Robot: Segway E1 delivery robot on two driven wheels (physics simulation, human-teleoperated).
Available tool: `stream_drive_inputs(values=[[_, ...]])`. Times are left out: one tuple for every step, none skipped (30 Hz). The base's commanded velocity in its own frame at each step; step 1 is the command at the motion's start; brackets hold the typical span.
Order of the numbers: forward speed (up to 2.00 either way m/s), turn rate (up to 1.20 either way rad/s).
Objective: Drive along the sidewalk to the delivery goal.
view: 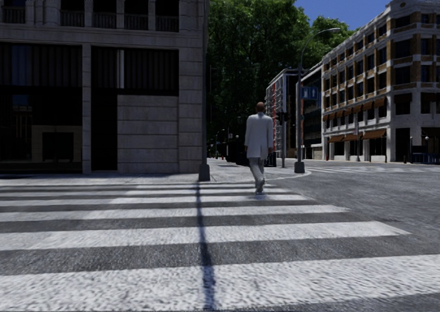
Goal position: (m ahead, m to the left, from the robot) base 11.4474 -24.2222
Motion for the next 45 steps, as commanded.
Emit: stream_drive_inputs(values=[[1.73, -0.13], [1.73, -0.13], [1.73, -0.15], [1.73, -0.21], [1.73, -0.27], [1.73, -0.27], [1.73, -0.33], [1.73, -0.36], [1.73, -0.36], [1.73, -0.37], [1.75, -0.37], [1.76, -0.38], [1.76, -0.38], [1.76, -0.38], [1.76, -0.38], [1.76, -0.38], [1.76, -0.38], [1.76, -0.38], [1.76, -0.38], [1.76, -0.38], [1.76, -0.38], [1.76, -0.38], [1.76, -0.38], [1.76, -0.38], [1.76, -0.38], [1.76, -0.38], [1.76, -0.38], [1.76, -0.38], [1.76, -0.38], [1.76, -0.38], [1.76, -0.38], [1.76, -0.38], [1.76, -0.38], [1.76, -0.38], [1.76, 0.00], [1.76, 0.00], [1.76, 0.00], [1.76, 0.00], [1.76, 0.00], [1.76, 0.00], [1.76, 0.00], [1.76, 0.00], [1.76, 0.00], [1.76, 0.00], [1.76, 0.00]])
